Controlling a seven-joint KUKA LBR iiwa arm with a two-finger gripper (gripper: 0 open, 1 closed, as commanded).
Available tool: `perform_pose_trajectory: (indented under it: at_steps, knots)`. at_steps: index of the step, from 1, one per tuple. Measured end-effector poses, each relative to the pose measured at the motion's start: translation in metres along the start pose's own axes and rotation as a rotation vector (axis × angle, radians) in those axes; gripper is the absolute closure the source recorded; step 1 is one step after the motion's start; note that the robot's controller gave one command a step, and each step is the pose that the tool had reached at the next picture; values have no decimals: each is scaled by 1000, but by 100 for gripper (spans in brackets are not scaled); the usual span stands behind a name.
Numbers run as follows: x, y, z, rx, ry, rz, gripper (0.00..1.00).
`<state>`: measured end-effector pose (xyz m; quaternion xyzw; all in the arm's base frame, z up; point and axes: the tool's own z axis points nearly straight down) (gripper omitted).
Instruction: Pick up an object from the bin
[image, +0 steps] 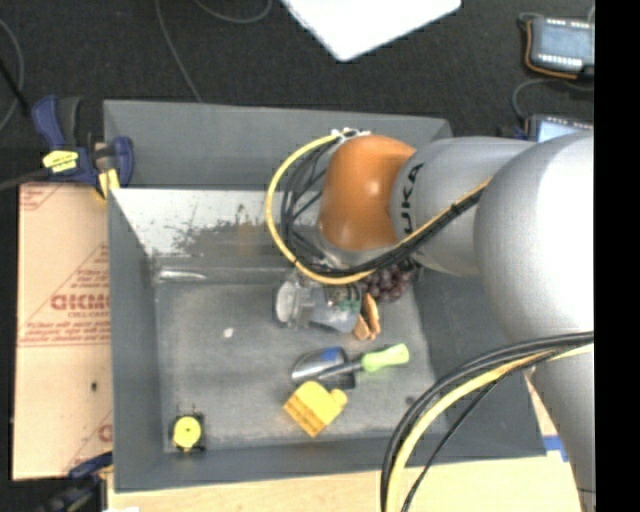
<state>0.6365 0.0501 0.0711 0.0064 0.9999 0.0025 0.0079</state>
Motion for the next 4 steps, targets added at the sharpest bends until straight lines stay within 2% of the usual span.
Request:
perform_pose_trajectory:
  at_steps: [1,2,3,4]
  knots:
    - [0,0,0,0,0,1,100]
    - [-15,-1,-10,-2,-7,19,100]
    - [-15,-1,-10,-2,-6,20,100]
    - [-14,0,-50,-3,1,21,100]
